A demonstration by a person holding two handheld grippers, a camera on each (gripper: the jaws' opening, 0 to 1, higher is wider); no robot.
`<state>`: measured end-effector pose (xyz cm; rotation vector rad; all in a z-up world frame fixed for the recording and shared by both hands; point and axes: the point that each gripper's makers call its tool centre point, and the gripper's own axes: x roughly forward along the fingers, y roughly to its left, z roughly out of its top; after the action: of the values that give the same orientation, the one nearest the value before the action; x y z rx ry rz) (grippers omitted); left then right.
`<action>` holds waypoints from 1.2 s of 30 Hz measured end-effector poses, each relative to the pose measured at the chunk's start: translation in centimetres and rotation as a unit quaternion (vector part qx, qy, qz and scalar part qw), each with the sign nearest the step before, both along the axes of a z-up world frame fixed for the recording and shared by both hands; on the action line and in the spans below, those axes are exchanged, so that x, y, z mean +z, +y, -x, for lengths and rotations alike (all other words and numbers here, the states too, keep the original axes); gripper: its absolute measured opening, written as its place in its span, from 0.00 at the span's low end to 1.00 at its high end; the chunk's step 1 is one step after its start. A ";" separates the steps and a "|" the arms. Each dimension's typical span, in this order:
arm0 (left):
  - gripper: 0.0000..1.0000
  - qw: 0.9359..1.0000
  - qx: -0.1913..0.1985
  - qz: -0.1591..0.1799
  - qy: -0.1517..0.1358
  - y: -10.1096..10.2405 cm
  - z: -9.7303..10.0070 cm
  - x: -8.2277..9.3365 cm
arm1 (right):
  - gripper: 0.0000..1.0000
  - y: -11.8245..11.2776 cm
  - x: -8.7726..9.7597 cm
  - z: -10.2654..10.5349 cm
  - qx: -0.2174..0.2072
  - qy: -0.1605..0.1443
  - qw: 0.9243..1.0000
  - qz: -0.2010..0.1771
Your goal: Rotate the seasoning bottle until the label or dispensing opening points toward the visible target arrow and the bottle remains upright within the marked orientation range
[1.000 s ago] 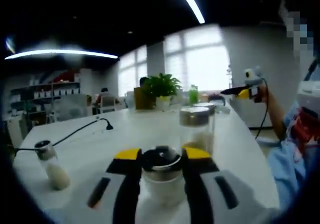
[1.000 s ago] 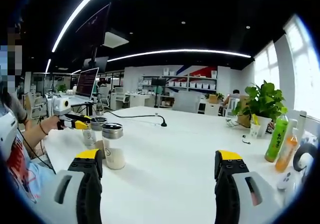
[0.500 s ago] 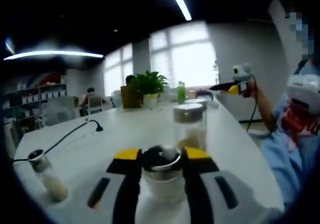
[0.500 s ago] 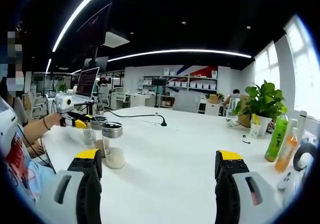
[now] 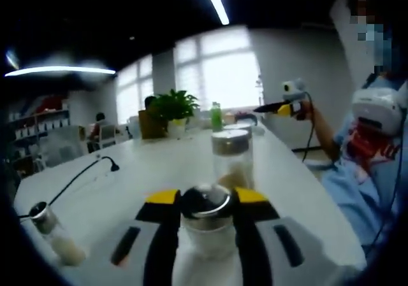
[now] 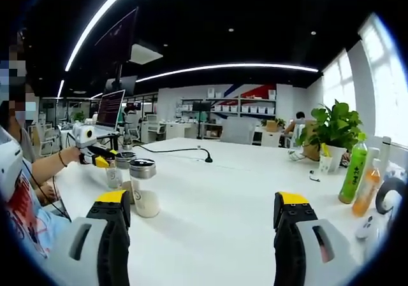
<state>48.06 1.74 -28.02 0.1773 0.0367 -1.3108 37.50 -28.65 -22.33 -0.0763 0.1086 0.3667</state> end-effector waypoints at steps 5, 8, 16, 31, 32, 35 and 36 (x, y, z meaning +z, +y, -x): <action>0.33 1.000 -0.024 -0.001 -0.004 0.0 0.2 0.0 | 0.97 0.0 0.2 0.2 -0.001 -0.004 1.000 -0.004; 0.34 0.999 -0.033 -0.006 -0.005 0.0 0.2 -0.1 | 0.97 0.0 0.3 0.2 -0.002 -0.005 1.000 -0.006; 0.43 0.999 -0.029 0.029 0.008 0.3 0.7 0.9 | 0.98 0.0 0.5 0.3 -0.001 -0.007 1.000 -0.005; 0.59 0.993 0.104 0.045 0.014 1.6 0.2 1.5 | 0.98 -0.2 0.1 0.2 -0.007 0.000 1.000 -0.004; 0.59 0.992 0.121 0.034 0.000 2.0 0.2 1.5 | 0.98 -0.2 0.1 0.2 -0.007 0.001 1.000 -0.004; 0.58 0.987 0.157 0.018 -0.023 2.2 0.3 1.3 | 0.98 0.0 0.0 0.1 -0.005 0.003 1.000 0.001; 0.57 0.986 0.164 0.022 -0.011 2.2 0.4 1.2 | 0.98 0.1 0.0 0.1 -0.002 0.003 1.000 0.002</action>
<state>47.63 3.89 -26.83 0.1403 0.0175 -0.9798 37.35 -28.57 -22.36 -0.0792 0.1150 0.3617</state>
